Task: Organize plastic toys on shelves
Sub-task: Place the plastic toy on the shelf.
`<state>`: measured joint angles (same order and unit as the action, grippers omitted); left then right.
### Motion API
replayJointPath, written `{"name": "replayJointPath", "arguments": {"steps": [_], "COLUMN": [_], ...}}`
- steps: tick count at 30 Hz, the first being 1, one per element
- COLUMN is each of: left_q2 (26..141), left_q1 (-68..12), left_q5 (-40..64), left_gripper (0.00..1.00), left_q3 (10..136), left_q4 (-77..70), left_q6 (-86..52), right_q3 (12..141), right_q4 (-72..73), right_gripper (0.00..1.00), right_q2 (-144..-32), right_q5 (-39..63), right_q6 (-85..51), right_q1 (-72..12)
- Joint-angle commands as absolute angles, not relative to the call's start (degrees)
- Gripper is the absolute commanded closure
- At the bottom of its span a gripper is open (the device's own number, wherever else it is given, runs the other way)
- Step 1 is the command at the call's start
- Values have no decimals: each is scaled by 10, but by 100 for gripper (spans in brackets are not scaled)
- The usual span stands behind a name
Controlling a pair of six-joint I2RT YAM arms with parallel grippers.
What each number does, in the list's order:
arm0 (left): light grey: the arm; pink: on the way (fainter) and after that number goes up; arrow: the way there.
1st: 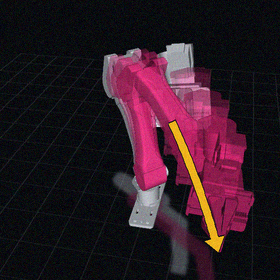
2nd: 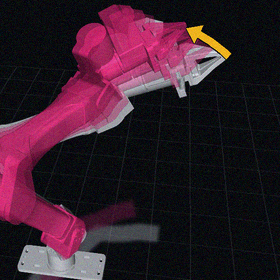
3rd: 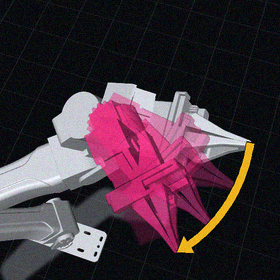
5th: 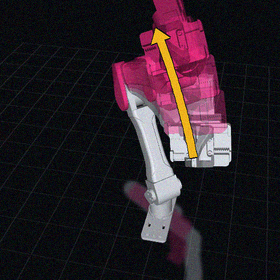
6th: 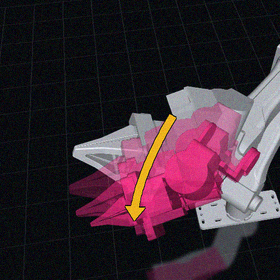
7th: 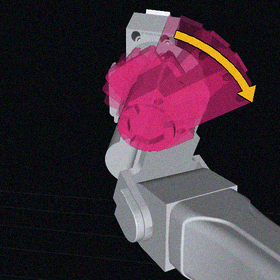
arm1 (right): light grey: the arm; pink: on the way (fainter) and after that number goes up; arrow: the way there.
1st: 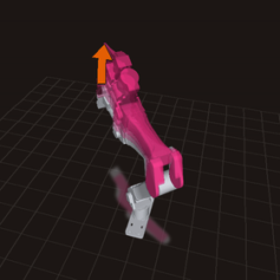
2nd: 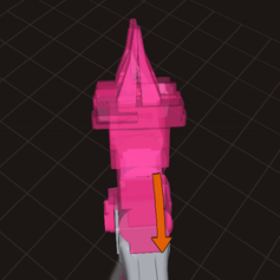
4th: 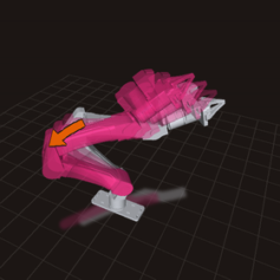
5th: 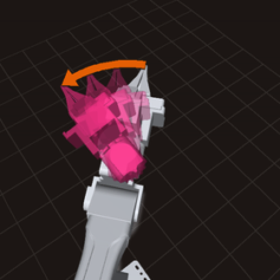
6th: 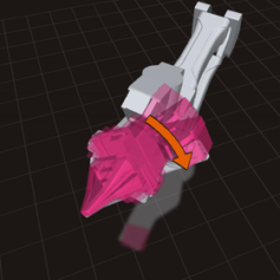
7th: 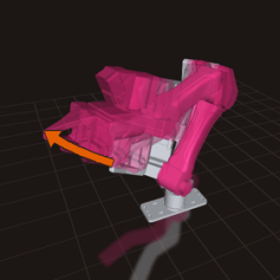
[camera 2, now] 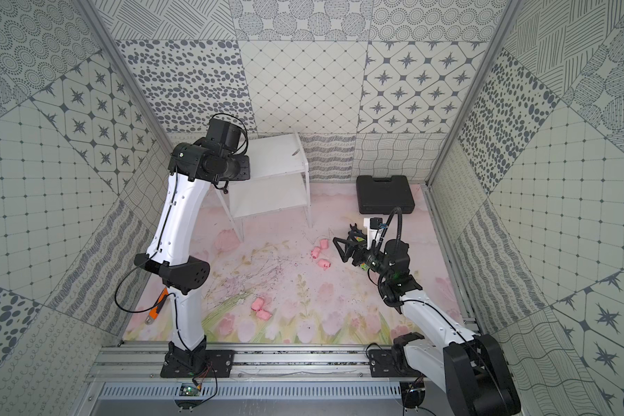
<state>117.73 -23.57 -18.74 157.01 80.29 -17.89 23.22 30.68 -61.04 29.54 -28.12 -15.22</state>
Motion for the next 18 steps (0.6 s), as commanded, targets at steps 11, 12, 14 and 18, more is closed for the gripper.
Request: {"name": "replayJointPath", "arguments": {"steps": [11,12,14,18], "left_q2": [1146,1142,1130,1097], "left_q1": [-234,-234,-234,-234], "left_q5": [-169,-164,-154,-129], "left_gripper": [51,50,50,46], "left_q3": [1571,1571,1571,1564], "left_q4": [795,794,793,792], "left_q6": [-212,-216,-221,-234], "right_q3": [229,229,230,237], "right_q4": [340,339,340,324], "right_gripper": [6,6,6,6], "right_q2": [-608,-609,-609,-605], "right_q5": [310,312,315,318], "right_q6": [-283,-284,-284,-283], "right_q1": [-149,-149,-149,-149]}}
